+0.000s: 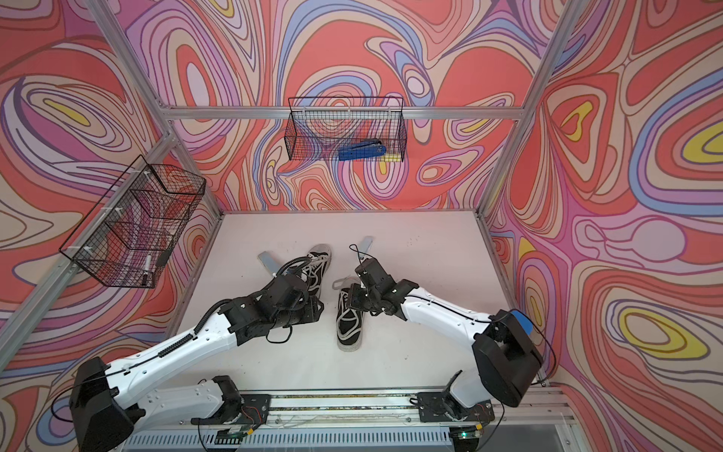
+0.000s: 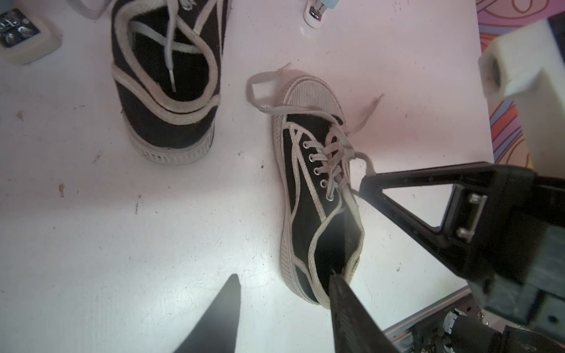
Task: Remove the insole from the shoe
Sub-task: Untie the shoelace on the shoe.
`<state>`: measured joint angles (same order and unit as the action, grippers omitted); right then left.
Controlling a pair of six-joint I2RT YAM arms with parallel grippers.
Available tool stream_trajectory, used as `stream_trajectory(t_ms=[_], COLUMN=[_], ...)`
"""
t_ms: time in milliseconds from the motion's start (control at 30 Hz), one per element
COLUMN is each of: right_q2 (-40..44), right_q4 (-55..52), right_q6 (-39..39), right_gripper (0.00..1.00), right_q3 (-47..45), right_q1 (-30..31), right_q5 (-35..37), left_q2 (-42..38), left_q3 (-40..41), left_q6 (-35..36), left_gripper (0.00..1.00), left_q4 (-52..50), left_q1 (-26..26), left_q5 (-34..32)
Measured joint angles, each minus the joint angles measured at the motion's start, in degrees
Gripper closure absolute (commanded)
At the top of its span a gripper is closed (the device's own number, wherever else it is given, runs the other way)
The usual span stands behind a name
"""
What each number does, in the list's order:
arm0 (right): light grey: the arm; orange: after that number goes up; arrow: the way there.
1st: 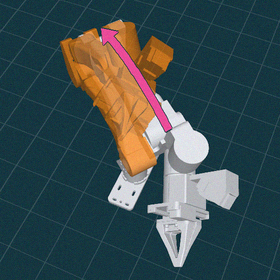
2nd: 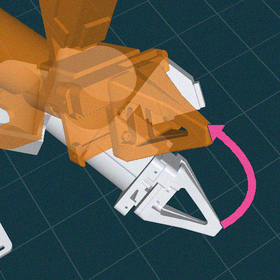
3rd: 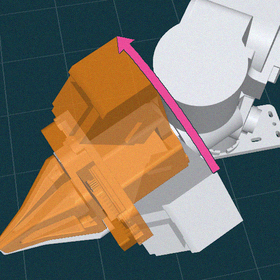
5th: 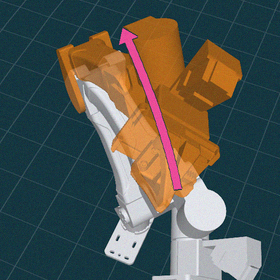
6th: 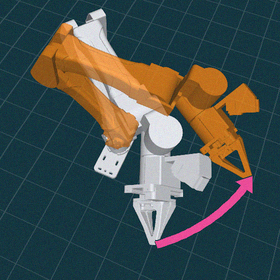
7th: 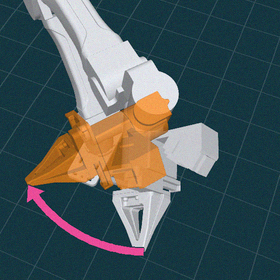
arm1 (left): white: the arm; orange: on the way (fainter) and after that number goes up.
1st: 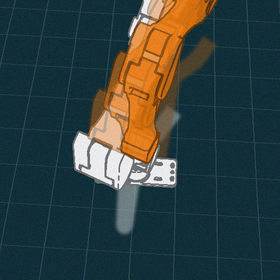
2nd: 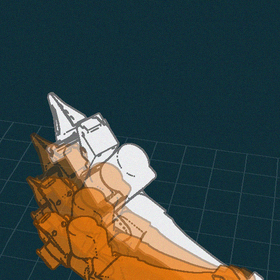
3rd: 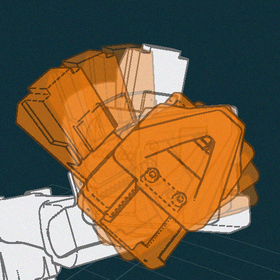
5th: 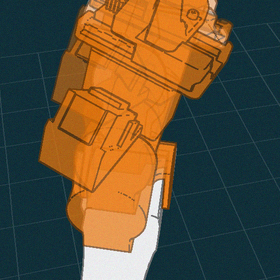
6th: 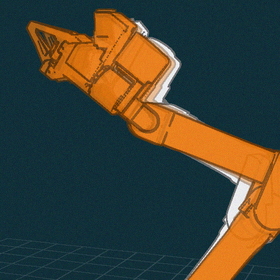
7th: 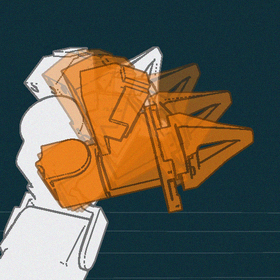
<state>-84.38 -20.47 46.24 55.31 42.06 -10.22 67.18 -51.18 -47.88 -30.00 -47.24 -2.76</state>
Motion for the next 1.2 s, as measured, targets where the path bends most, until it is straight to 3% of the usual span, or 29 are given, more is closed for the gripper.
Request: stream_trajectory(t_ms=[400,767,1200], right_q2=[1.33,2.62,3.41], right_q4=[-0.87,1.05,3.82], right_q6=[-3.34,-3.10,-2.54], right_gripper=[1.00,1.00,1.00], right_q3=[-0.04,-2.40,-4.28], right_q1=[0.00,-0.39,-1.27], right_q5=[0.87,0.42,-0.07], left_q2=[12.87,18.62,25.68], left_q3=[-3.69,-5.57,-8.33], left_q6=[7.41,8.90,10.12], left_gripper=[0.28,0.25,0.23], left_q4=[3.32,9.44,9.60], left_q1=[0.83,2.25,2.91], left_q5=[5.53,9.86,11.50])
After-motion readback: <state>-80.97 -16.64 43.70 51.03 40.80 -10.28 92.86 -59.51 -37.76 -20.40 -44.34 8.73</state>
